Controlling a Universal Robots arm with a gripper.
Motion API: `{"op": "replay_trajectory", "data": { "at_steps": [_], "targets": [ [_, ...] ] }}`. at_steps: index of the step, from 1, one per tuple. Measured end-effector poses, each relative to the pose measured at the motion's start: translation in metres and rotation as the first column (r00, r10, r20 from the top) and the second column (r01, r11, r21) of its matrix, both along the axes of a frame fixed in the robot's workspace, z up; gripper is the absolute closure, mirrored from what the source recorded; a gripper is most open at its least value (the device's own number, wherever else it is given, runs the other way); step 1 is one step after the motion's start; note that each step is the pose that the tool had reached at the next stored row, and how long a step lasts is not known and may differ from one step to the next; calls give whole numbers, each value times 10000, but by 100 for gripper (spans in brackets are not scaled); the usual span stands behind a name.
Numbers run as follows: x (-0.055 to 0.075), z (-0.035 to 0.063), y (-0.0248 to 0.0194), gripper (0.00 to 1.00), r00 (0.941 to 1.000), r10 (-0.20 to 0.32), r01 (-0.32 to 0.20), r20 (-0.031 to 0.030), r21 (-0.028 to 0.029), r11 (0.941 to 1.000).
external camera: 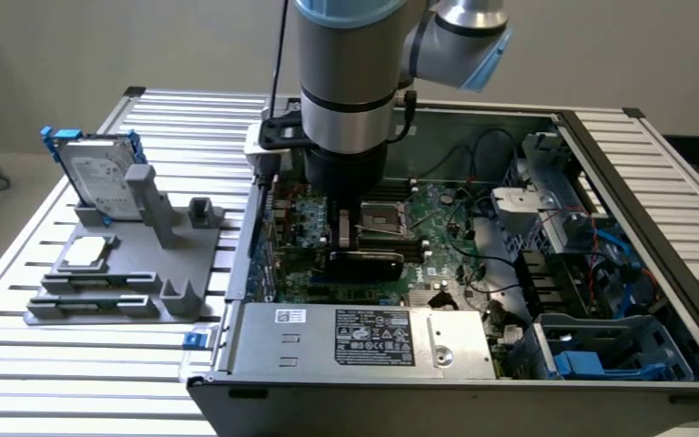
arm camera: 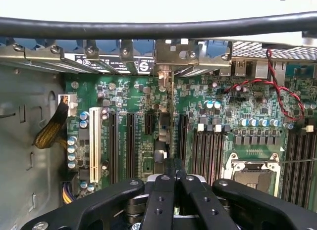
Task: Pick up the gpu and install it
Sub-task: 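Press down on the gpu until it lock into place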
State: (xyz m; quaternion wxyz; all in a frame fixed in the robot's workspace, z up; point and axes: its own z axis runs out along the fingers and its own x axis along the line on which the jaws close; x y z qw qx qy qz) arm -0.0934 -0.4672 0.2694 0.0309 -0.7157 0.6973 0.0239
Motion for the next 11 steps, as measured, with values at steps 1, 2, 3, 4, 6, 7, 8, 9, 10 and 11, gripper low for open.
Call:
{"op": "replay_trajectory", "data": {
  "at_steps": [1,2,3,4,6,7,8,9,10,11],
  "targets": [
    [0,-5,2,89,10000,0,0,-4,-2,10000],
    [0,-11,4,89,10000,0,0,-7,-2,10000],
    [0,-17,7,89,10000,1,-1,-9,-1,10000],
    [1,-25,10,89,10000,1,-1,-9,2,10000],
    [1,-41,14,89,10000,0,0,-12,13,10000],
    [0,-43,14,89,10000,1,-1,-19,6,10000],
    [0,-43,13,89,10000,0,0,-26,1,10000],
    [-1,-45,13,89,10000,-1,1,-33,1,10000],
    [-1,-46,13,89,10000,-1,1,-41,0,10000],
    [0,-47,13,89,10000,0,0,-55,1,10000]
  ]
}}
